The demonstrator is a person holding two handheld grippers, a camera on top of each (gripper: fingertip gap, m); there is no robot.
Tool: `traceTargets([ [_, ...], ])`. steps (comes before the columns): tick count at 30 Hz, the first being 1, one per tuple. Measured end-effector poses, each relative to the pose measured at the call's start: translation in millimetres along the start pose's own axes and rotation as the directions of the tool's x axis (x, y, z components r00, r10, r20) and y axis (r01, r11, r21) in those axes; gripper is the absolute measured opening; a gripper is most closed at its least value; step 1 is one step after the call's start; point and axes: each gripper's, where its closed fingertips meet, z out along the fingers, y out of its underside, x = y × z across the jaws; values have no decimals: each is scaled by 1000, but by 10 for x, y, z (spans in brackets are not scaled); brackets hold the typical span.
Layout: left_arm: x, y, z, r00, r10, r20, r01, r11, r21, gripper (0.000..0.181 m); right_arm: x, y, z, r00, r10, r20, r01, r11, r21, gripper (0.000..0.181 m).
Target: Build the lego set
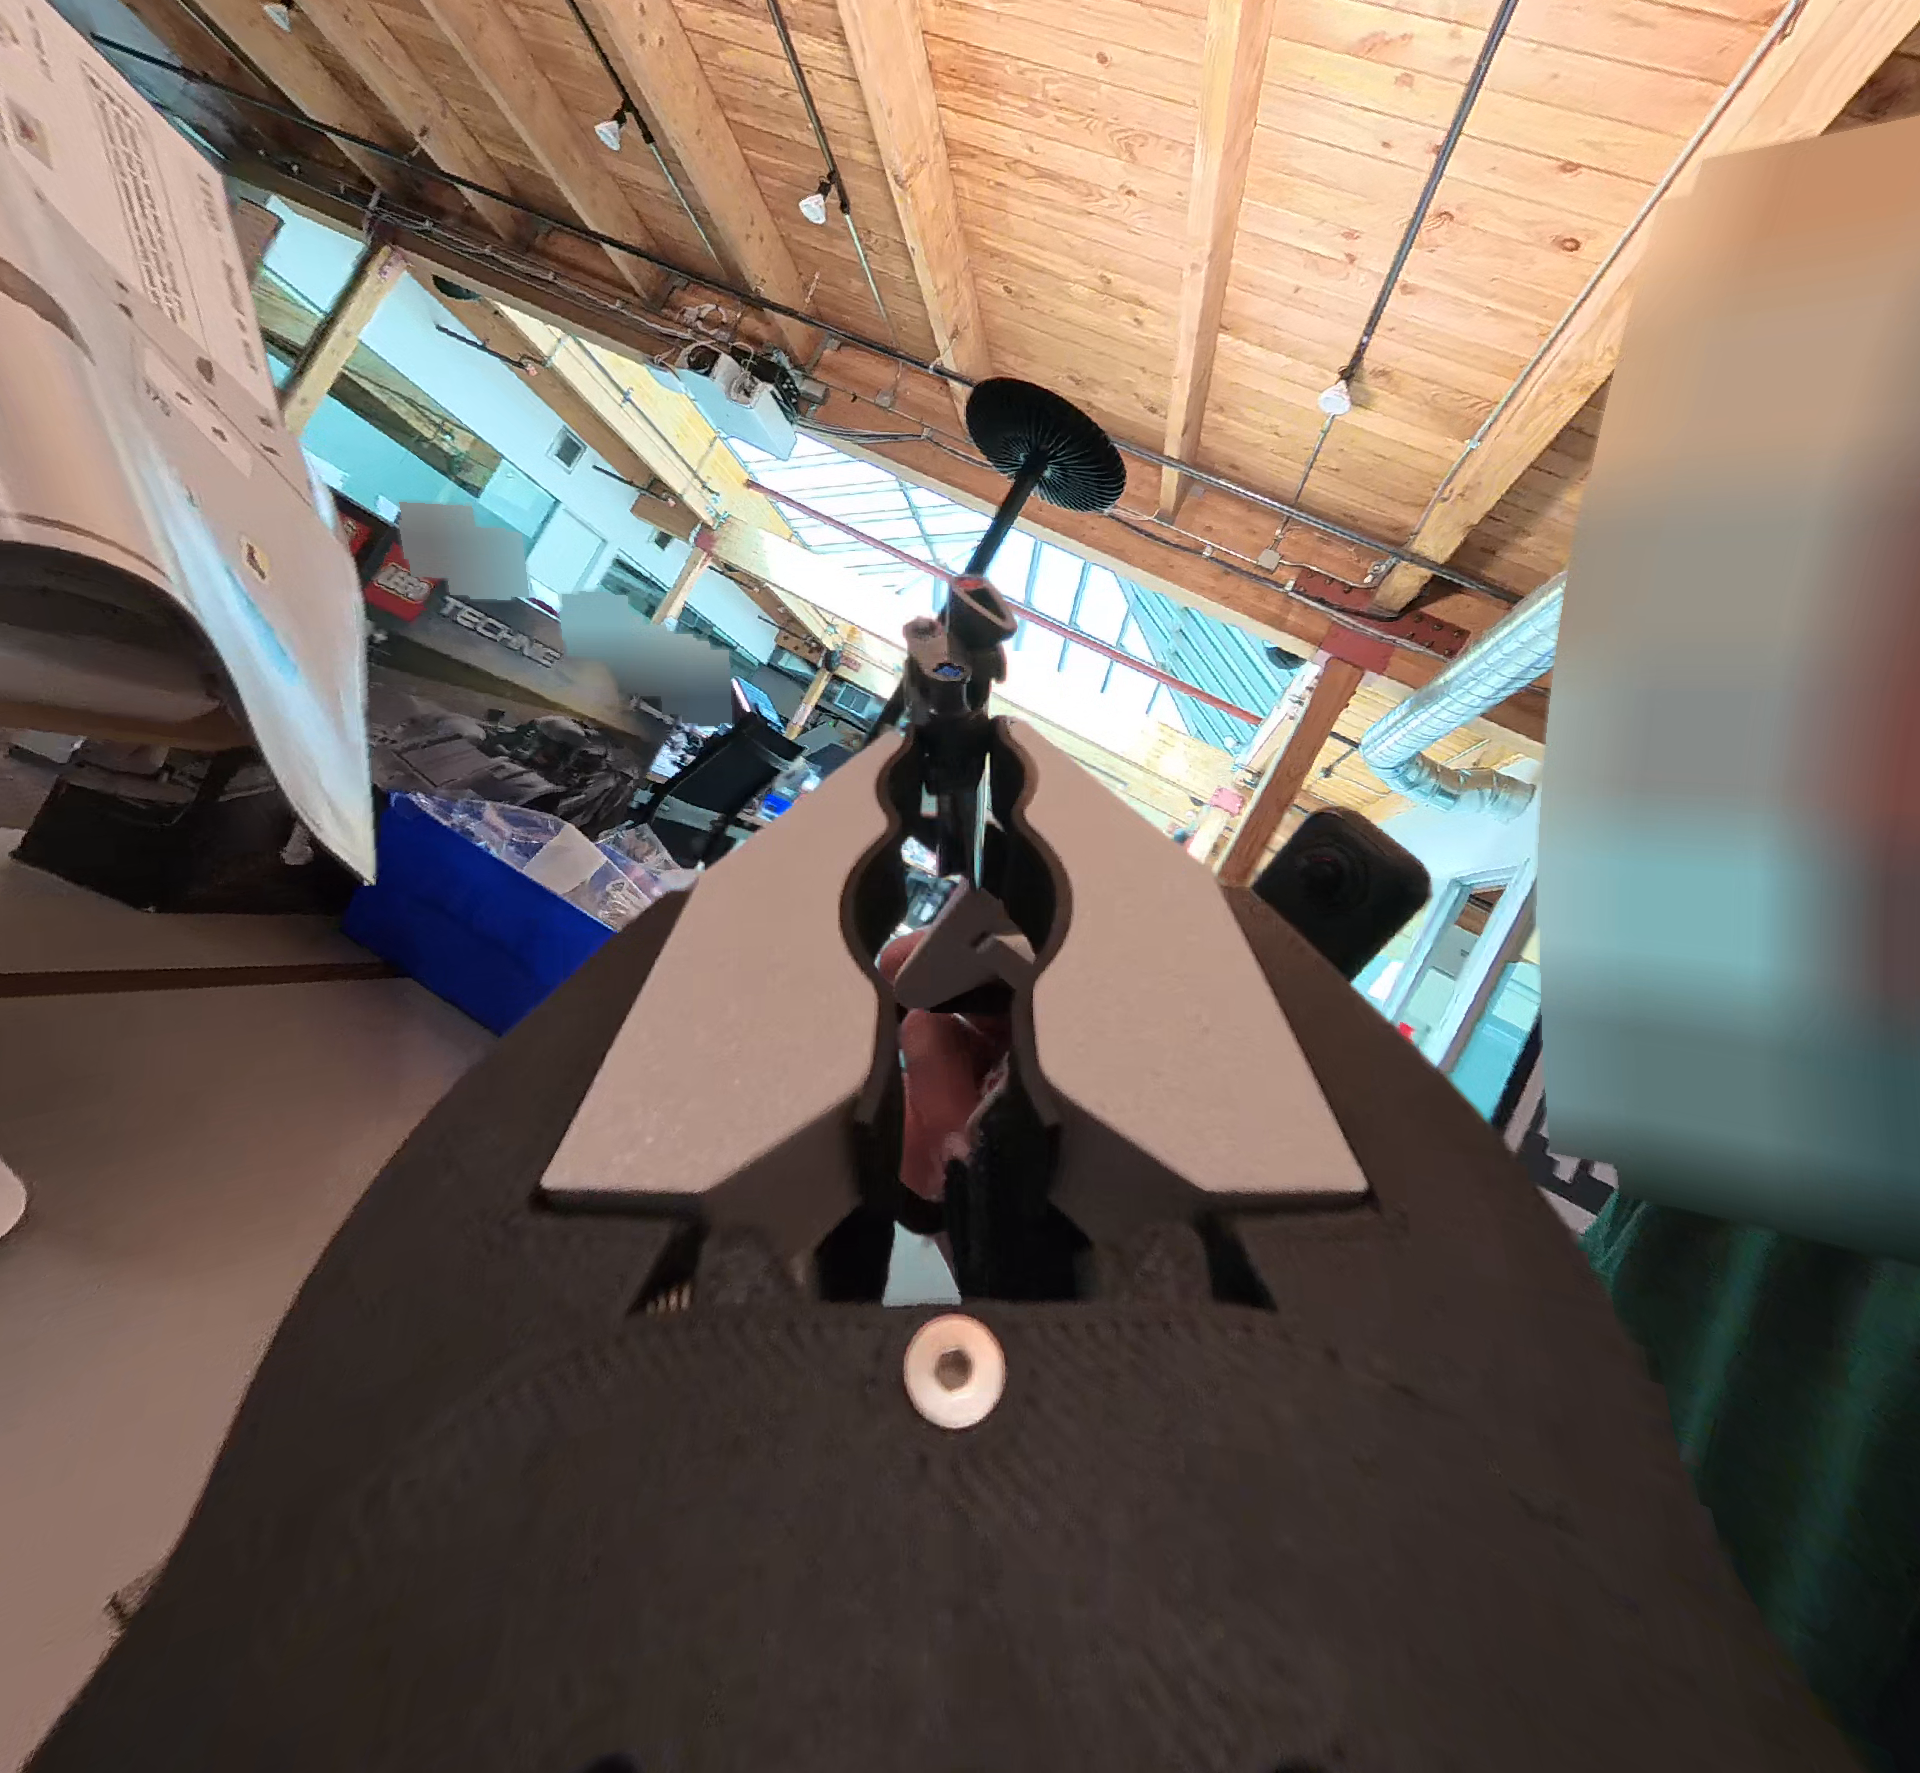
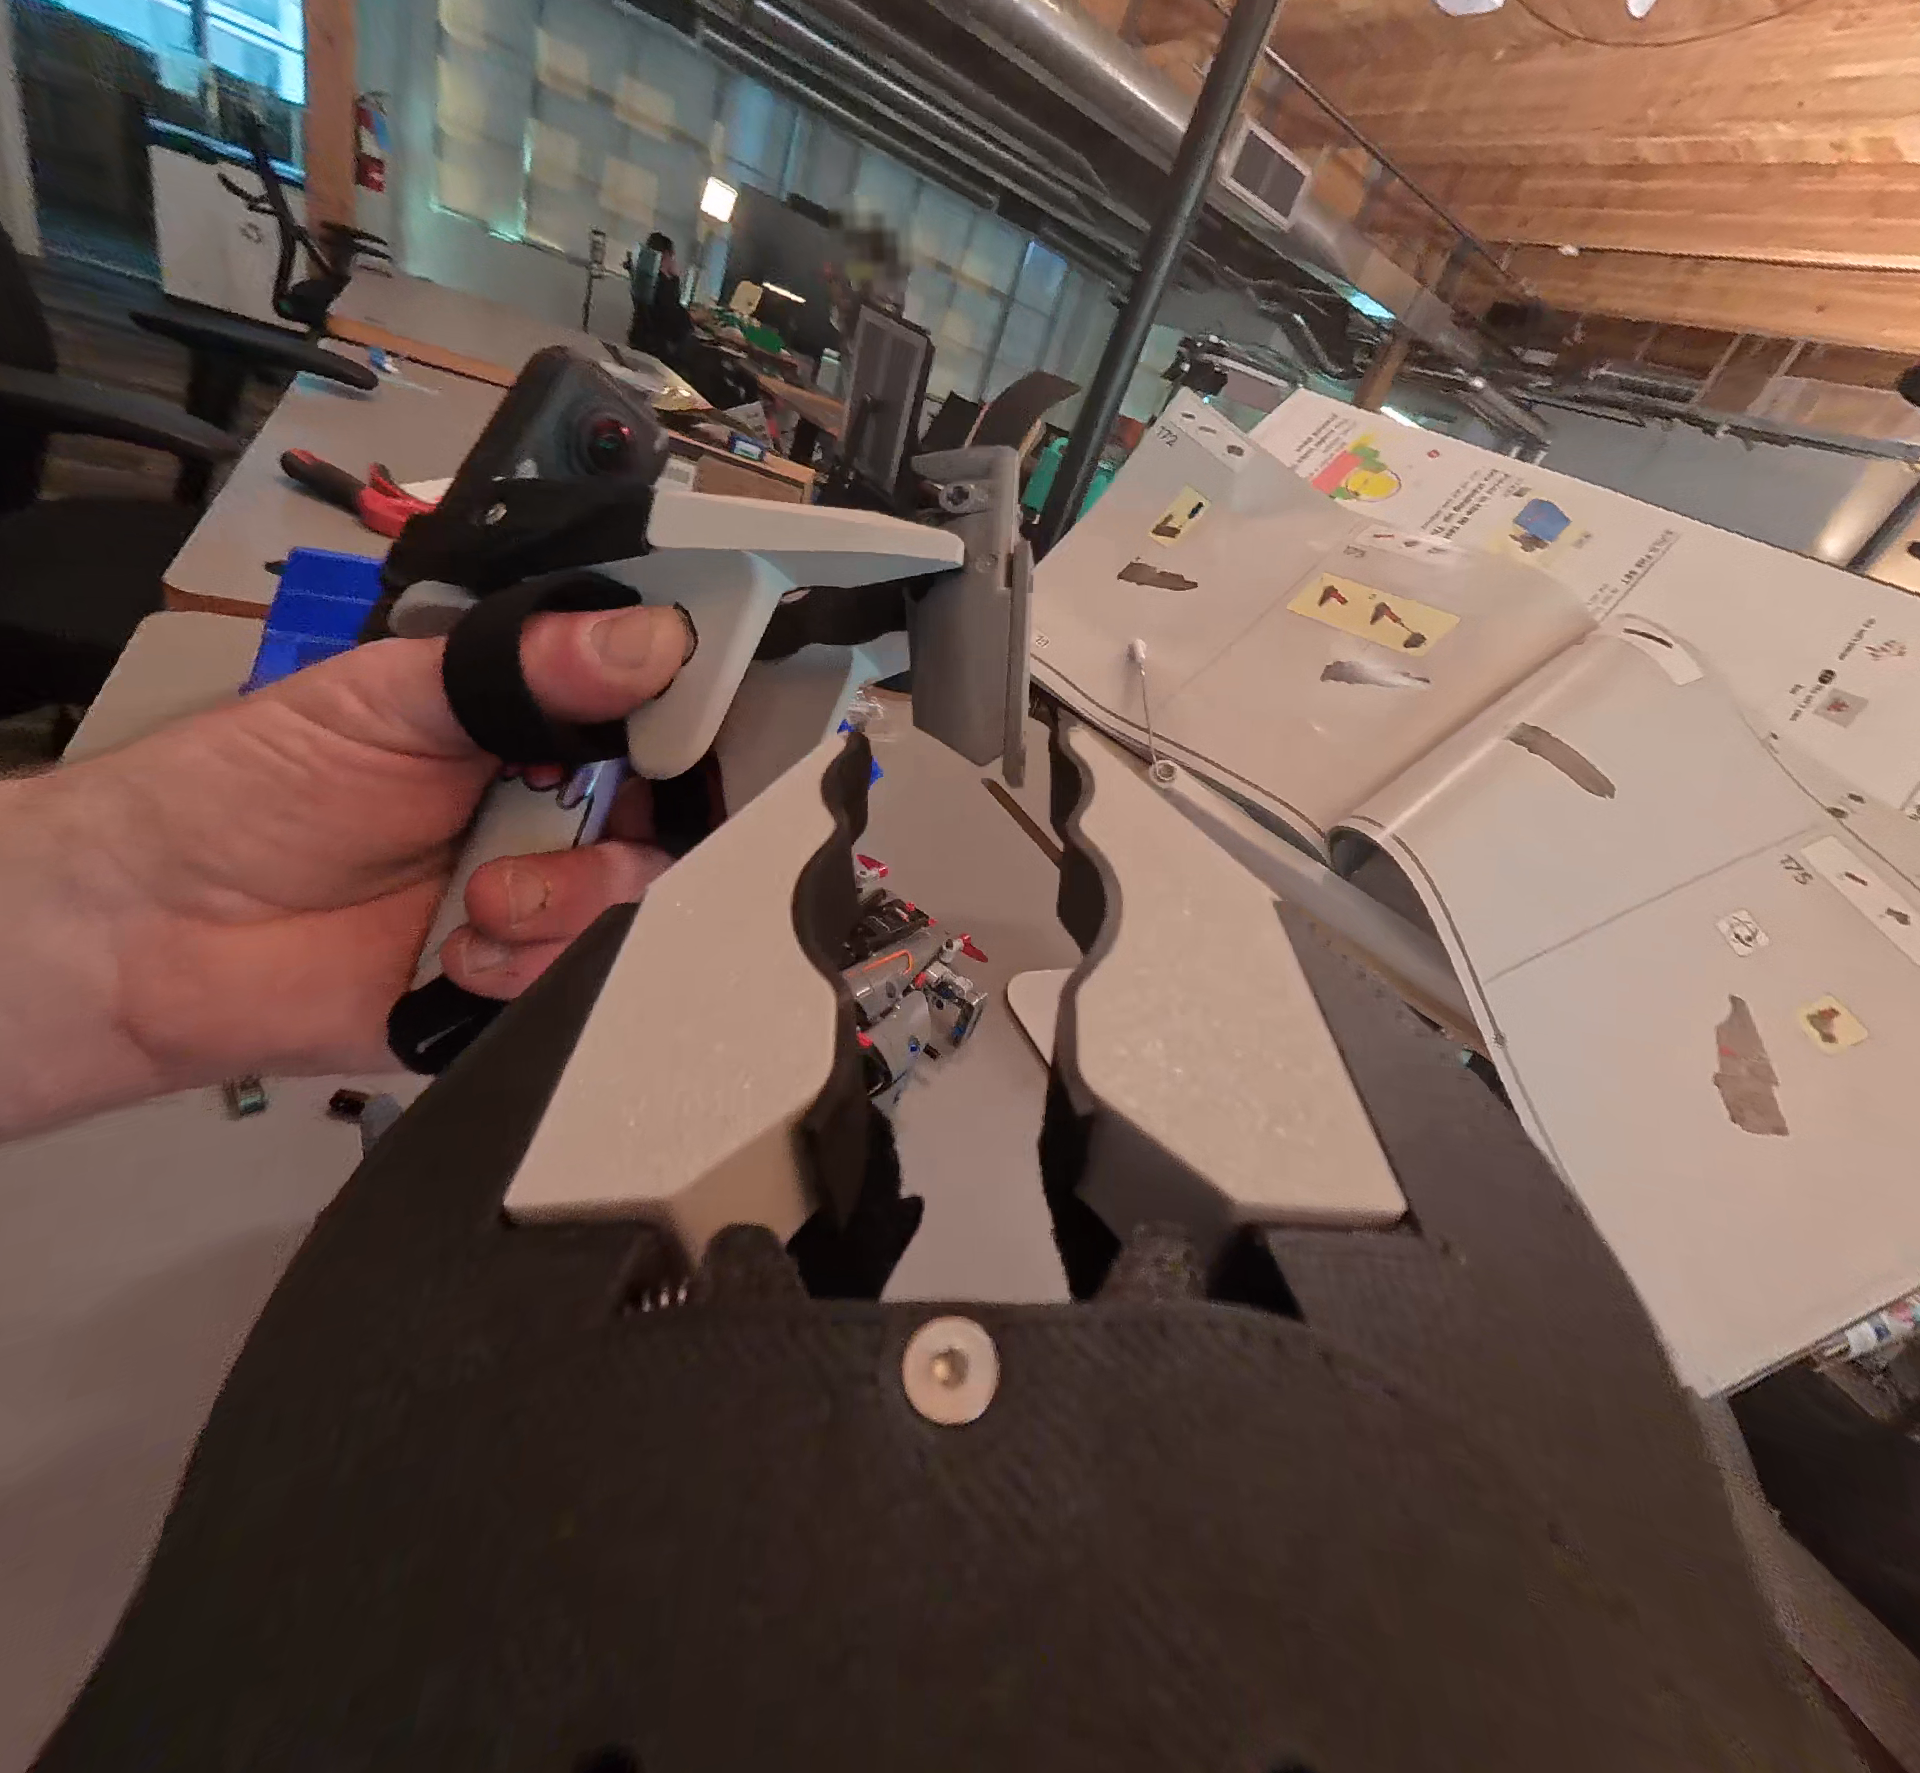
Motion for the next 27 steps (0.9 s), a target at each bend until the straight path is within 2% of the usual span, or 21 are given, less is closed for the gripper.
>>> traceTargets([
  [2, -5, 28, 2, 999, -26, -37, 25, 999, -32, 9, 21, 20, -4, 1000, 27, 6, -27, 1000, -1, 33],
  [5, -23, 149, 13, 998, -9, -56, 2, 992, -126, 9, 7, -14, -32, 974, 196, 111, -203, 977, 60, 29],
  [8, -33, 279, 10, 997, 57, -58, -69, 970, -231, 10, -39, 72, -33, 923, 315, 223, -327, 945, 18, 27],
  [11, -3, 329, 33, 993, 90, -78, -109, 954, -278, 10, -95, 172, -13, 911, 326, 252, -330, 944, -25, 17],
  [18, -11, 360, 79, 990, 99, -97, -123, 950, -288, 10, -62, 166, -51, 837, 447, 315, -475, 880, 11, 13],
  [27, 33, 407, 125, 989, 78, -129, -109, 961, -254, 14, -84, 109, -55, 814, 462, 351, -511, 858, 55, 7],
])
